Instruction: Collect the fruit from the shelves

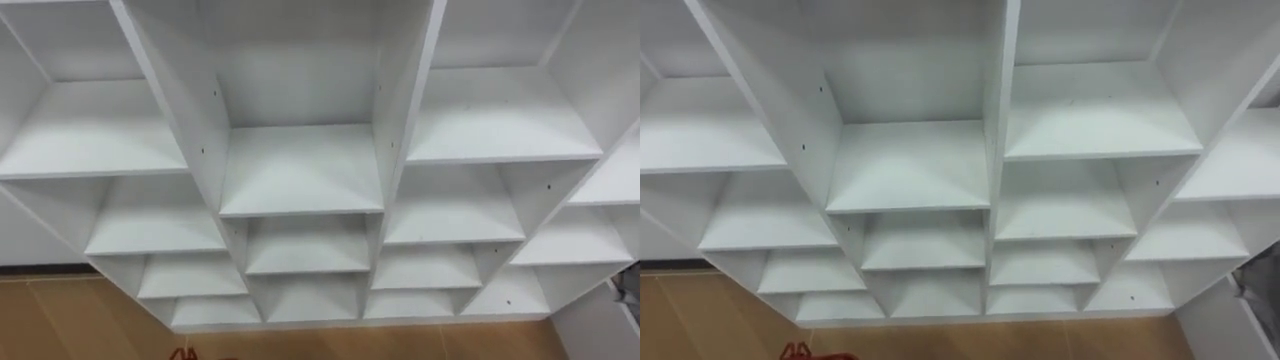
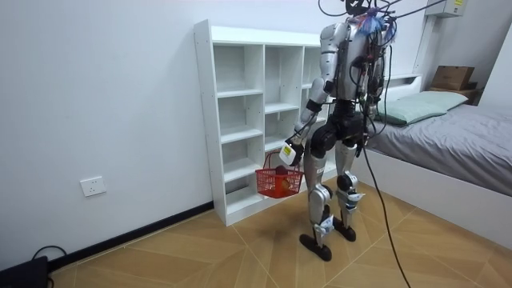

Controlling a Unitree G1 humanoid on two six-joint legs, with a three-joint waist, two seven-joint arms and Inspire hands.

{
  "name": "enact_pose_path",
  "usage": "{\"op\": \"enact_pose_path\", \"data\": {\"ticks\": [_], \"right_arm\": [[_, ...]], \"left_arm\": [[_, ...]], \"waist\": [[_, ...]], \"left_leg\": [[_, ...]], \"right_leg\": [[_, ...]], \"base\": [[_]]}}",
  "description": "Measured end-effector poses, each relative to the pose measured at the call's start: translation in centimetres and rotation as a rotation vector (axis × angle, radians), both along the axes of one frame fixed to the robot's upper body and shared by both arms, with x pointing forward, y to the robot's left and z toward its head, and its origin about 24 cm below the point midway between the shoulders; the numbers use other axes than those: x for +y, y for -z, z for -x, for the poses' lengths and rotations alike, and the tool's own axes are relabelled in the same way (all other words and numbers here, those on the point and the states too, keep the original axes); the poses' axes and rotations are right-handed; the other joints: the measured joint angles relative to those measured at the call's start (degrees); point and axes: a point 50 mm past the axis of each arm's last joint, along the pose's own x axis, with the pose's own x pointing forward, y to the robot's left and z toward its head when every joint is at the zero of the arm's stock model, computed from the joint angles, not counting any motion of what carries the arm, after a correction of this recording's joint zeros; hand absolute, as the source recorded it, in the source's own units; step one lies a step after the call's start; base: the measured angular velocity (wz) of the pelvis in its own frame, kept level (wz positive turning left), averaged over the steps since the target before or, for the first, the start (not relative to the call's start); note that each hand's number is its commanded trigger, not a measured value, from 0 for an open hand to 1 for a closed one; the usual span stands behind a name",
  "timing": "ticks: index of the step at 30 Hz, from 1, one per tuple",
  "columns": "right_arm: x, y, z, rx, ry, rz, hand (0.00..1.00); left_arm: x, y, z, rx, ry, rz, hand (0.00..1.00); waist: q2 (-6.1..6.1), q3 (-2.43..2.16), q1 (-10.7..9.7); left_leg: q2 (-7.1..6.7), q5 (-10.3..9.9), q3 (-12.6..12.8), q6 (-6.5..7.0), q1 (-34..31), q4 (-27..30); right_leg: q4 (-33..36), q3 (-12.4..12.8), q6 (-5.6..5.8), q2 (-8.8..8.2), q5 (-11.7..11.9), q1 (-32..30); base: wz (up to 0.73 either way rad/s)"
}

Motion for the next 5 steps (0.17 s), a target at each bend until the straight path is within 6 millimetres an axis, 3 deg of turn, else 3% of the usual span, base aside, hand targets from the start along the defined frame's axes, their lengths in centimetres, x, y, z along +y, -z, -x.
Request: {"op": "enact_pose_path", "data": {"ticks": [5], "right_arm": [[-0.05,-0.01,-0.04,0.000,0.006,0.000,0.00]], "left_arm": [[0.00,0.00,-0.04,0.000,0.001,0.000,1.00]], "waist": [[0.05,0.01,-0.02]], "left_leg": [[0.13,-0.17,0.26,-0.04,0.22,0.00]], "right_leg": [[0.04,0.57,-0.05,0.19,0.01,0.01]], "base": [[-0.05]]}}
